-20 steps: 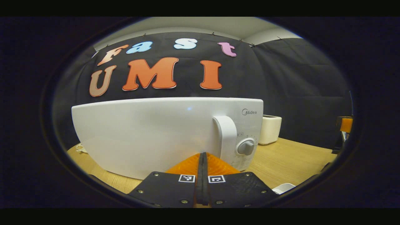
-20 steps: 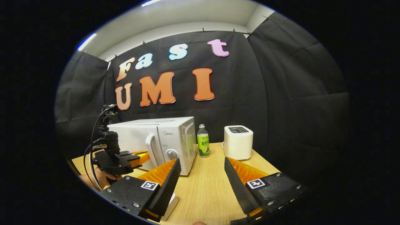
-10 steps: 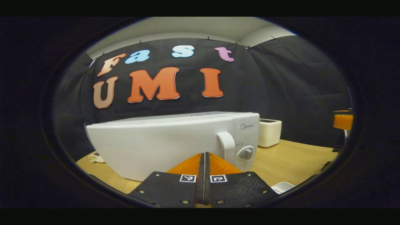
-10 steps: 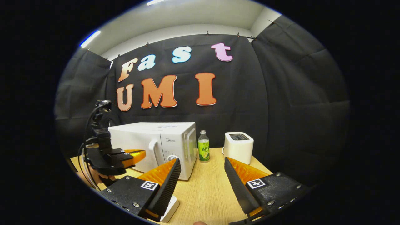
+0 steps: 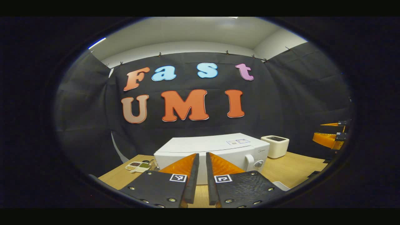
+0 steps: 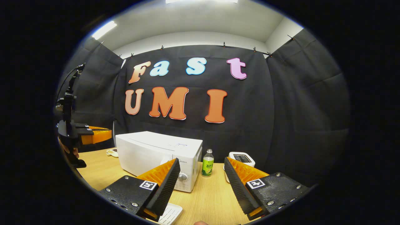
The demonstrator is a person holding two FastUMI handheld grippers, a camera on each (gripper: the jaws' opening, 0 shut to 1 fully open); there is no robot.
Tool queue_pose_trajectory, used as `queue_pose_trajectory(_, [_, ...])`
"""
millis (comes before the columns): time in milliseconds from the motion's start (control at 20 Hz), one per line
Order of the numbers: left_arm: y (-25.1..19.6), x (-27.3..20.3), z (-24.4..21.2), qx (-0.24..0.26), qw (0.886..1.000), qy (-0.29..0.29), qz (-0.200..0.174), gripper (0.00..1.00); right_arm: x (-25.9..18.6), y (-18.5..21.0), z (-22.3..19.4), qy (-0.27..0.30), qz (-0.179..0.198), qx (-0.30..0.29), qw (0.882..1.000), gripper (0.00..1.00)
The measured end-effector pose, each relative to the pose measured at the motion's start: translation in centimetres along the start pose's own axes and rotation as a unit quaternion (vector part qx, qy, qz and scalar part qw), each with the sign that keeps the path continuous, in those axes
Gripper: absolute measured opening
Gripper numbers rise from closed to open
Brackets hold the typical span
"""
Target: Open the microwave oven with the left hand, put the food in, and close the microwave oven.
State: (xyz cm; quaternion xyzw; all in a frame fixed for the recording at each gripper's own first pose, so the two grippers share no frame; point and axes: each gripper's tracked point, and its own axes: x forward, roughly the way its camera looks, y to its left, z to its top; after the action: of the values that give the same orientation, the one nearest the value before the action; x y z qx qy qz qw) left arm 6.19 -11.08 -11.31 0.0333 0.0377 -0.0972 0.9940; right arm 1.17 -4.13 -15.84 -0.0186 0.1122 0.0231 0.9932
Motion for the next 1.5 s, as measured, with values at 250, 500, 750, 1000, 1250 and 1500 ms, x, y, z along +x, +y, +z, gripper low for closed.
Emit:
queue_pose_trajectory(250, [6.4,-4.2,5.1,0.008,0.998,-0.011,0.055,0.32,0.1,2.8,5.3,-0.025,0.037,-0.008,0.999,0.90])
queue_pose_trajectory(500, [9.6,-7.3,8.2,-0.006,0.997,-0.029,0.072,0.67,0.2,5.1,10.4,-0.052,0.075,0.013,0.996,0.90])
queue_pose_trajectory(750, [12.2,-9.0,10.2,-0.029,0.996,-0.025,0.079,0.80,0.6,5.7,12.9,-0.059,0.084,0.023,0.994,0.92])
queue_pose_trajectory(1000, [12.9,-10.1,11.0,-0.017,0.995,-0.033,0.095,0.85,1.2,5.9,13.1,-0.058,0.084,0.019,0.995,0.92])
queue_pose_trajectory(1250, [12.1,-10.1,10.9,-0.008,0.996,-0.035,0.086,0.88,1.0,6.7,13.4,-0.065,0.092,0.010,0.994,0.93])
queue_pose_trajectory(1500, [11.8,-10.0,10.9,0.006,0.995,-0.042,0.087,0.87,0.6,6.8,14.0,-0.080,0.094,0.009,0.992,0.95])
